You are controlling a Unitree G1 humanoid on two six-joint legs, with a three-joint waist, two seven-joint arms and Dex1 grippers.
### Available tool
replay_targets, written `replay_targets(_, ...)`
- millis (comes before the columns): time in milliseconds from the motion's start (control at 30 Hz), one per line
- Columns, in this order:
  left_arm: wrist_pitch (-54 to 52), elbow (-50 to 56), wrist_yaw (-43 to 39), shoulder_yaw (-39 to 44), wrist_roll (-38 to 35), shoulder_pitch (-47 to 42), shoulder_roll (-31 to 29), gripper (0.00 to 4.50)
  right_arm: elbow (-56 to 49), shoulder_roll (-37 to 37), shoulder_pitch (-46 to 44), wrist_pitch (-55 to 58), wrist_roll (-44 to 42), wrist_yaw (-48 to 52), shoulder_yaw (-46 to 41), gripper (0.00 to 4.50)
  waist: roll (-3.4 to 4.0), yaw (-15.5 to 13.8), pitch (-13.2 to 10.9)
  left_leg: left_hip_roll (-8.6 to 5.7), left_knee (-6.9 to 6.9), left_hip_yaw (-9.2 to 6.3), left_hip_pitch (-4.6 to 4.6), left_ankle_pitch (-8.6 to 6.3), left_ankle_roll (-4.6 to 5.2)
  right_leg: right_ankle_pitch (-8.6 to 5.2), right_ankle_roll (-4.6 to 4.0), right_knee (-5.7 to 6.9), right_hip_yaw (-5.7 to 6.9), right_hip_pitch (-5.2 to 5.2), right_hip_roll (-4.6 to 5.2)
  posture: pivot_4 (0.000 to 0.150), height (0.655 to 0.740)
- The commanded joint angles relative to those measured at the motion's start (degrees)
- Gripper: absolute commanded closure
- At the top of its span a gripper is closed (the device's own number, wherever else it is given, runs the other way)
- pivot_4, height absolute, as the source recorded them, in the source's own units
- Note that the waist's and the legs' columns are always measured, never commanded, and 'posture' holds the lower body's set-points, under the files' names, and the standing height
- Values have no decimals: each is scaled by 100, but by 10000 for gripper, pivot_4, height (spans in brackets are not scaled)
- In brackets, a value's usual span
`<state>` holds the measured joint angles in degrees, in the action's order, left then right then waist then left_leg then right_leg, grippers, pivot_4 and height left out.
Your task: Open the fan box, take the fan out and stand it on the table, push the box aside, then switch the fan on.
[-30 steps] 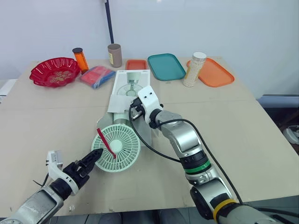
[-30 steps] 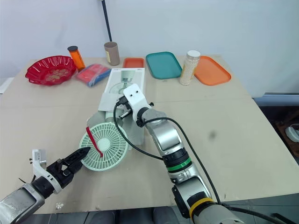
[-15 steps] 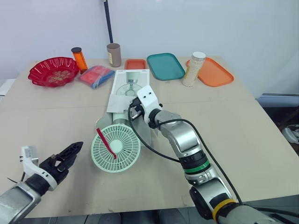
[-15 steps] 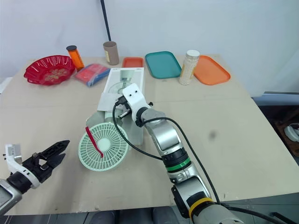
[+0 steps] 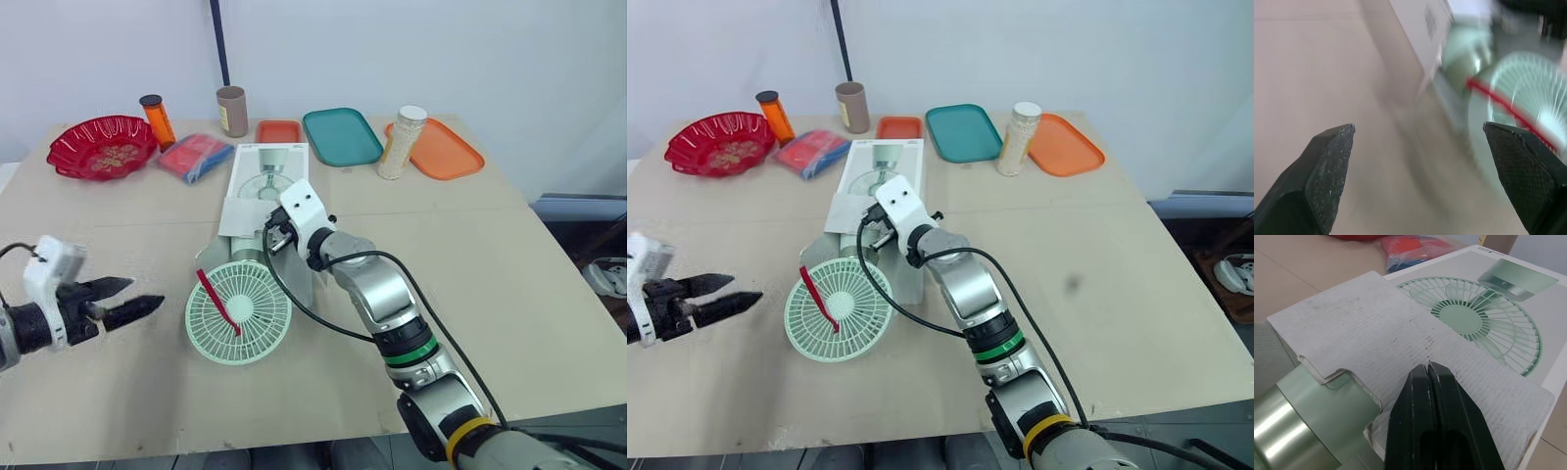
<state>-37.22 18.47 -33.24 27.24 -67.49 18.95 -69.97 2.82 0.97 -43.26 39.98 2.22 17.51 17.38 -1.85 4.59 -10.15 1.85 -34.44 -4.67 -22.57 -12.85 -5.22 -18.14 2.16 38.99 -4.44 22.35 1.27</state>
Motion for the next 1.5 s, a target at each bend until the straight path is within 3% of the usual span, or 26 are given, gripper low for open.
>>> replay_targets(33,1436,-351,-1709,-333,1850,-70,-211,212,132,50,120,63,80,61,129,45000,1,0,-1,1,4,1,0,2,0,0,-1,0,0,0,0,1500,7400)
replay_targets(333,2803,-960,-2554,-868,3276,-577,325,212,-210,134,189,84,-48,221,38,45000,-4,-2,-3,19,5,16,-3,4,1,0,-8,0,2,6,-5,1500,7400)
replay_targets(600,3015,-1106,-2918,-1106,3822,-859,882,212,-1281,453,-73,410,-592,774,-402,45000,-11,-4,-5,29,-1,8,-26,3,4,8,-12,5,8,20,-15,1500,7400)
replay_targets(633,3027,-1132,-2941,-1102,3858,-893,910,0,-1398,517,-130,489,-633,810,-462,40915,-10,-4,-6,29,-3,5,-31,3,5,9,-11,5,10,24,-16,1500,7400)
replay_targets(700,3180,-1169,-3049,-1098,3950,-940,930,0,-1772,641,-225,836,-914,990,-663,39044,-10,-4,-6,29,-4,2,-37,3,5,10,-11,6,11,29,-16,1500,7400)
replay_targets(733,3204,-1184,-3073,-1094,3970,-961,946,0,-1964,706,-238,998,-1073,1102,-751,33063,-11,-4,-5,29,-5,1,-41,3,6,12,-13,7,12,34,-17,1500,7400)
replay_targets(767,3213,-1195,-3089,-1089,3983,-976,960,0,-2085,749,-242,1103,-1175,1173,-802,31892,-10,-4,-6,31,-6,1,-47,4,7,14,-15,10,12,42,-18,1500,7400)
replay_targets(800,3199,-1215,-3091,-1081,3990,-998,976,0,-2214,818,-233,1191,-1271,1259,-828,25968,-8,-5,-7,32,-7,0,-51,5,8,16,-17,11,14,46,-20,1500,7400)
replay_targets(1033,3661,-1461,-3407,-1164,4263,-1261,1103,0,-3471,1568,-284,2588,-2784,2001,-1883,188,0,-21,-12,29,-14,-7,-73,12,18,23,-13,12,21,56,-17,1500,7400)
replay_targets(1300,4211,-1933,-3707,-1422,4588,-1717,1249,0,-3823,3270,-196,3221,-4636,3457,-2869,188,20,-30,-24,24,-20,-8,-73,18,32,30,-11,13,24,50,-17,1500,7400)
replay_targets(1500,4770,-2337,-3999,-1559,4763,-2016,1311,0,-3945,4794,1,2839,-5175,4521,-2668,188,28,-25,-29,25,-27,-4,-68,19,51,32,-9,14,22,44,-18,1500,7400)
